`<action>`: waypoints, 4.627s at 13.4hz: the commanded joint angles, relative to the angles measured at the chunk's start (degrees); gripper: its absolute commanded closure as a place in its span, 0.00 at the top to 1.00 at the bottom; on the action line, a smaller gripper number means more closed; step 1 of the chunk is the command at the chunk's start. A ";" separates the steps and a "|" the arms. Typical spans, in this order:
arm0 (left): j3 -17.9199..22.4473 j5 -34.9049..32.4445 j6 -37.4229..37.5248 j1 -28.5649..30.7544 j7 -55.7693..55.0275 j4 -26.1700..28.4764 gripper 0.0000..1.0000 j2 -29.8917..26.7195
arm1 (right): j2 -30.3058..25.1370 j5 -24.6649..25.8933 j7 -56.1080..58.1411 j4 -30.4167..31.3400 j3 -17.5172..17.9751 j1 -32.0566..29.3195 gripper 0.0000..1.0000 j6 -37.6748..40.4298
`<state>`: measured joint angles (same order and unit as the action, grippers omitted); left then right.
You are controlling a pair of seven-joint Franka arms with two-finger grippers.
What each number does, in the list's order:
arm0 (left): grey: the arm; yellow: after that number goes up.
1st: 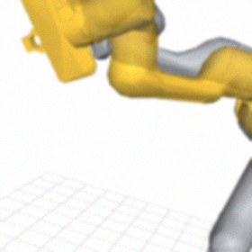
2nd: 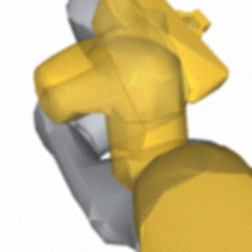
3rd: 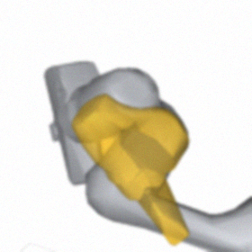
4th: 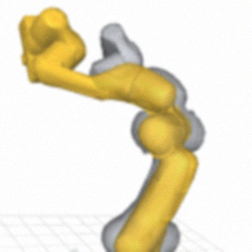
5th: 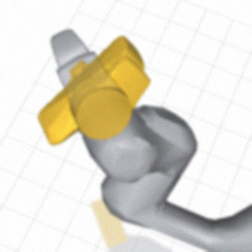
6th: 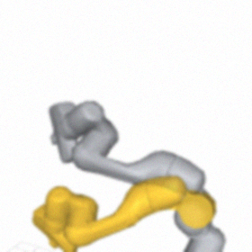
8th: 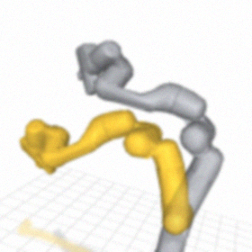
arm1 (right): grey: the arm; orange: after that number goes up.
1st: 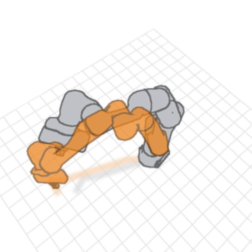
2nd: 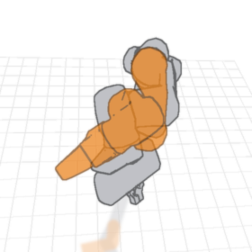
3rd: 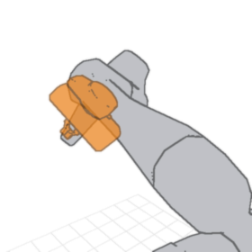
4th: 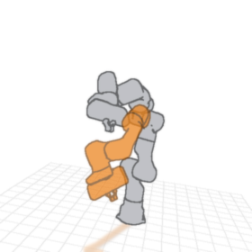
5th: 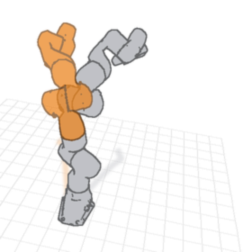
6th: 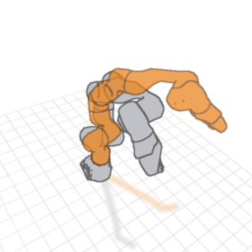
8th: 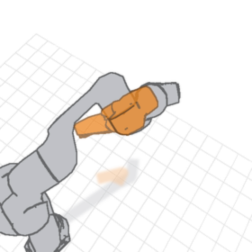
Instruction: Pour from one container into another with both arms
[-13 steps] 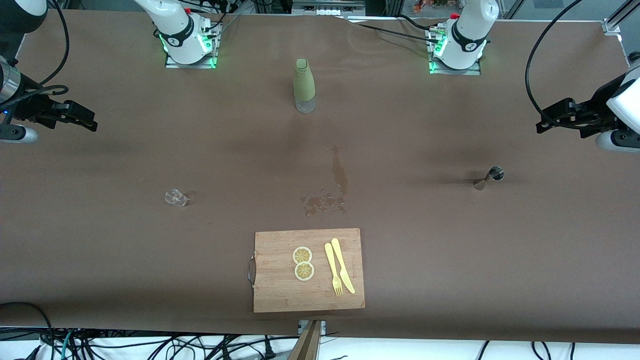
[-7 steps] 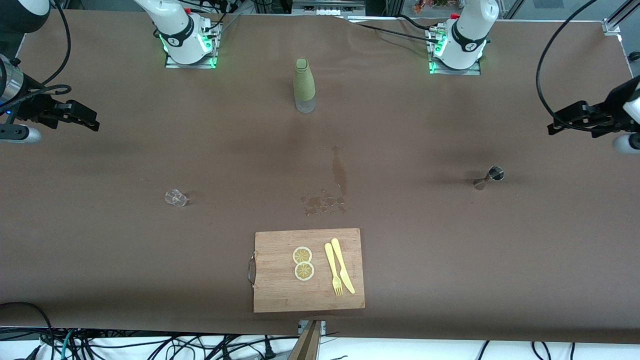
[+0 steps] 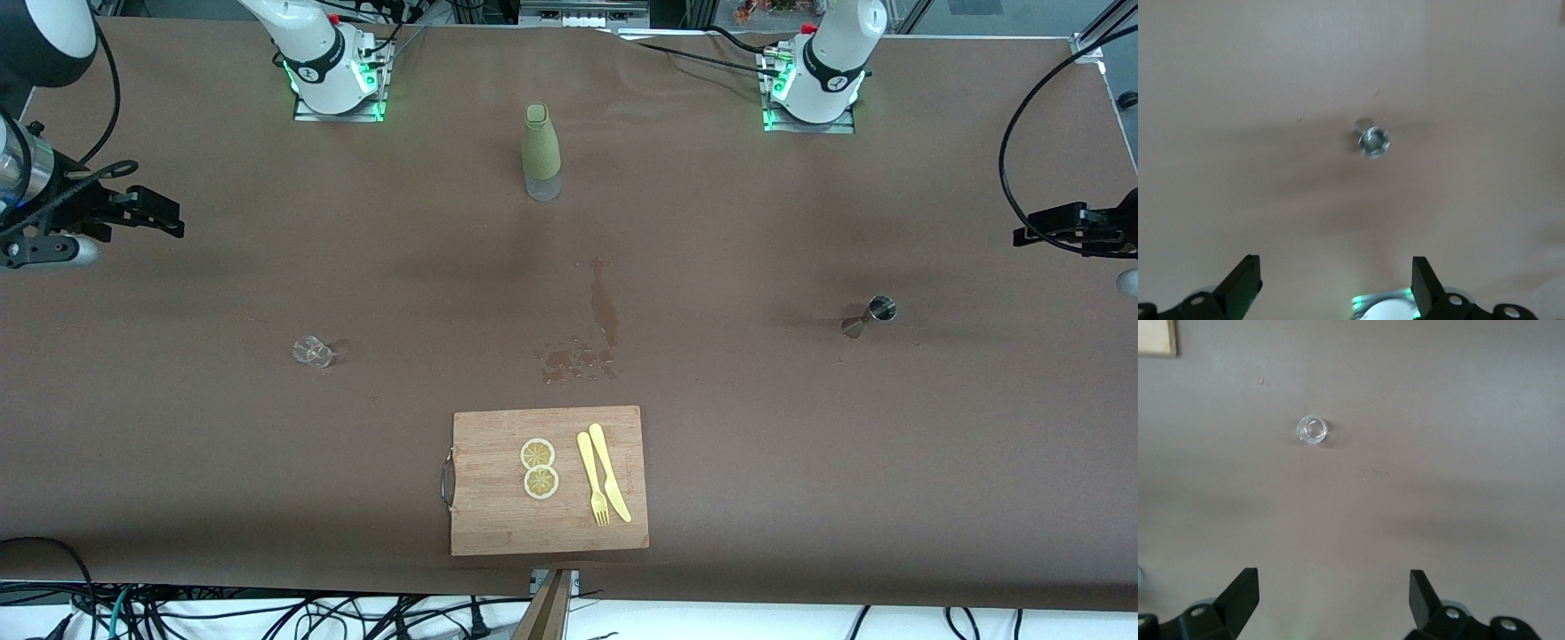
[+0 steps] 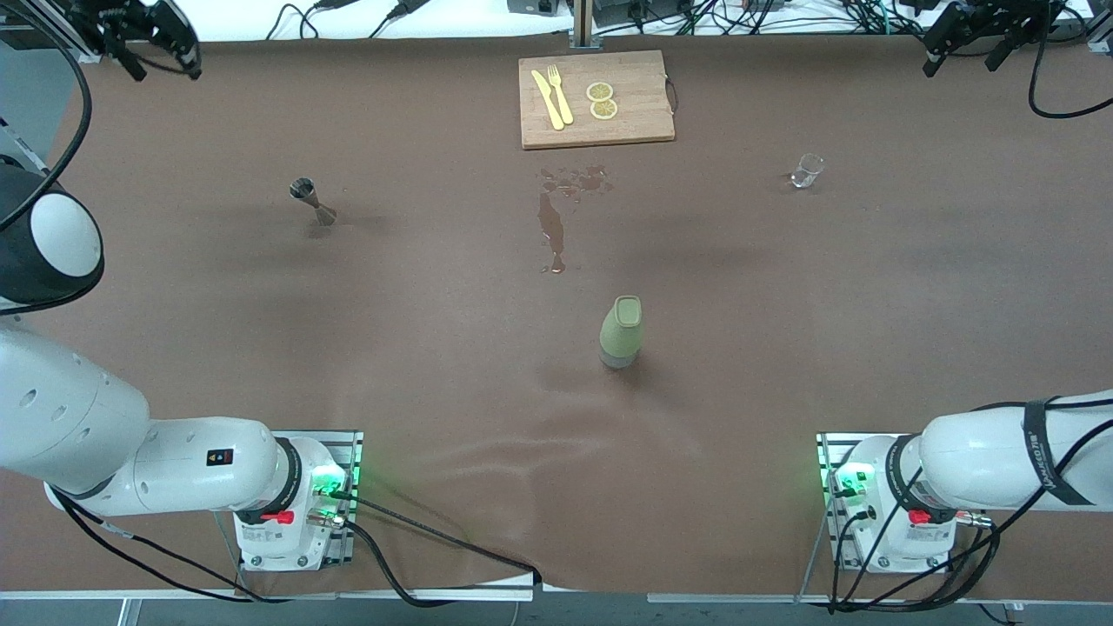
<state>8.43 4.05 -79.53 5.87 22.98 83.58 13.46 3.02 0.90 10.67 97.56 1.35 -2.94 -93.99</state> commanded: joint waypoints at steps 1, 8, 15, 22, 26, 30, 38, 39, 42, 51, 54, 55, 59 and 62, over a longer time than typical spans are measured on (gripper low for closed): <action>1.06 3.91 0.43 3.78 15.54 0.89 1.00 3.66 | 2.42 -2.47 8.47 -1.23 -1.26 -0.92 1.00 -0.05; 15.72 31.77 0.43 6.25 64.31 8.96 1.00 17.55 | 9.71 -13.37 34.89 -1.31 -3.64 -6.89 1.00 -2.41; 17.06 50.76 5.79 10.38 111.09 11.61 1.00 29.07 | 22.88 -31.28 74.70 -1.67 -3.64 -14.80 1.00 -6.02; 16.44 64.94 9.40 9.95 132.49 13.19 1.00 39.98 | 39.93 -50.71 114.70 -8.42 -3.29 -15.95 1.00 -6.73; 14.60 66.17 9.40 9.33 135.31 13.10 1.00 41.30 | 45.57 -55.73 124.22 -8.79 -2.15 -15.69 1.00 -6.11; 13.46 68.80 9.31 8.10 136.89 12.66 1.00 43.76 | 49.61 -59.87 130.74 -8.87 -0.30 -15.69 1.00 -5.06; 12.32 68.81 9.13 7.31 136.28 12.31 1.00 43.76 | 54.45 -61.89 134.88 -9.84 2.60 -15.51 1.00 -1.64; 12.23 68.81 9.04 7.31 136.28 12.31 1.00 43.76 | 54.46 -61.98 134.79 -9.75 2.78 -15.60 0.99 -1.54; 12.23 69.25 9.04 6.87 136.19 12.22 1.00 43.76 | 54.46 -61.98 134.27 -9.84 2.86 -15.60 0.52 -1.46; 12.40 69.33 9.04 6.96 136.11 12.22 0.66 43.76 | 54.46 -64.70 131.46 -9.84 2.95 -15.69 0.00 0.30; 12.58 68.90 8.96 7.13 136.19 12.14 0.67 43.85 | 53.93 -65.93 126.55 -10.02 3.47 -15.52 0.00 2.84; 12.58 68.89 9.04 7.22 136.19 12.14 0.67 43.85 | 53.50 -65.94 123.74 -10.80 4.52 -15.51 0.00 2.85; 12.49 68.98 9.04 7.31 136.98 12.22 0.16 44.11 | 52.88 -65.32 111.88 -18.17 6.20 -10.35 0.00 2.85; 12.31 69.51 8.87 7.31 139.77 12.05 0.00 44.20 | 52.00 -65.32 109.22 -20.39 6.29 -4.11 0.00 2.24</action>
<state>20.66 72.06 -70.16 13.32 155.92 95.80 56.99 55.56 -64.35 121.80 78.25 7.97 -10.48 -91.75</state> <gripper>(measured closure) 0.789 0.877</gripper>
